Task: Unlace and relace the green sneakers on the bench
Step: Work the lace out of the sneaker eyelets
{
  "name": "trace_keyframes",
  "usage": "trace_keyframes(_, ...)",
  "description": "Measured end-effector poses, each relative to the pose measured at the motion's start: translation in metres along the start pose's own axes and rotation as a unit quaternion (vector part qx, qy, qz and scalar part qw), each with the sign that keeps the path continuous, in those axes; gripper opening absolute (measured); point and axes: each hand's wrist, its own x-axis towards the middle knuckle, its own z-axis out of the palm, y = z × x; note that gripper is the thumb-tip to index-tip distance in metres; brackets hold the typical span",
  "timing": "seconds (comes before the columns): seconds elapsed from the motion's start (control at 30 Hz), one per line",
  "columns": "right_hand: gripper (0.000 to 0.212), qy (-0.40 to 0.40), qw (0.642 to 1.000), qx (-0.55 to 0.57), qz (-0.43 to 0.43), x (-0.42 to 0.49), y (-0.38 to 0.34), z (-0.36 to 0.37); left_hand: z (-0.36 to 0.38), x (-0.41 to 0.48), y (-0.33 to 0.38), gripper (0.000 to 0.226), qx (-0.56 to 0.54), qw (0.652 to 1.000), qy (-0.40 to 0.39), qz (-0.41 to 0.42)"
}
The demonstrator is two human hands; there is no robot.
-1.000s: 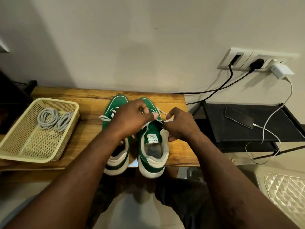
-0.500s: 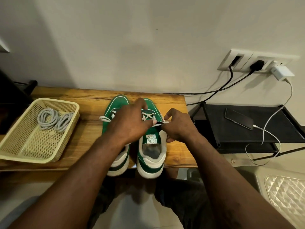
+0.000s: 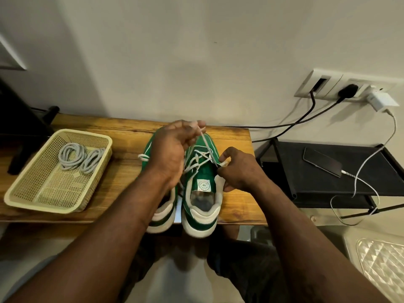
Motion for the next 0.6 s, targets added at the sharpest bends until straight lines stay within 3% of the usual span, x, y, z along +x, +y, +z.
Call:
trace_keyframes(0.03,0.028,-0.001,1.0,0.0,-0.002,0.0,0.0,0.0,-0.004,-0.001,0.008,0.025,-0.125,0.992,-0.016,-0.02)
trace_keyframes(0.07,0.028,0.0,1.0,-0.004,-0.005,0.0,0.0,0.001,-0.007,-0.001,0.01,0.026,-0.166,0.985,-0.02,-0.034)
trace_keyframes(0.1,0.029,0.0,1.0,-0.008,-0.007,0.0,-0.001,0.001,-0.009,0.001,0.009,0.026,-0.106,0.994,0.0,-0.034)
trace_keyframes(0.13,0.03,-0.001,1.0,-0.012,-0.009,0.0,-0.001,0.002,-0.01,0.003,0.005,0.027,0.046,0.998,0.027,-0.02)
trace_keyframes(0.17,0.031,-0.001,1.0,-0.014,-0.01,0.0,-0.002,0.002,-0.01,0.004,-0.001,0.024,0.238,0.97,0.044,0.005)
trace_keyframes(0.2,0.031,-0.001,1.0,-0.013,-0.01,0.0,-0.002,0.003,-0.009,0.006,-0.011,0.018,0.394,0.918,0.04,0.027)
trace_keyframes(0.23,0.032,0.0,1.0,-0.012,-0.011,0.0,-0.003,0.003,-0.005,0.004,-0.019,0.018,0.492,0.87,0.013,0.038)
trace_keyframes(0.33,0.031,0.002,1.0,-0.018,-0.018,-0.001,-0.001,0.003,0.003,-0.003,-0.04,0.047,0.642,0.76,-0.089,0.046)
trace_keyframes(0.4,0.028,0.001,0.999,-0.019,-0.027,-0.002,0.0,0.003,0.006,-0.007,-0.045,0.031,0.71,0.692,-0.106,0.08)
trace_keyframes(0.43,0.027,0.001,0.999,-0.017,-0.028,-0.002,0.0,0.003,0.006,-0.008,-0.044,0.02,0.724,0.676,-0.107,0.087)
trace_keyframes(0.5,0.027,0.001,1.0,-0.009,-0.02,-0.002,0.0,0.002,0.005,-0.006,-0.039,0.014,0.69,0.715,-0.077,0.084)
trace_keyframes(0.6,0.026,-0.006,1.0,0.006,-0.007,-0.001,0.0,0.001,0.002,0.004,-0.021,0.012,0.447,0.893,0.049,0.027)
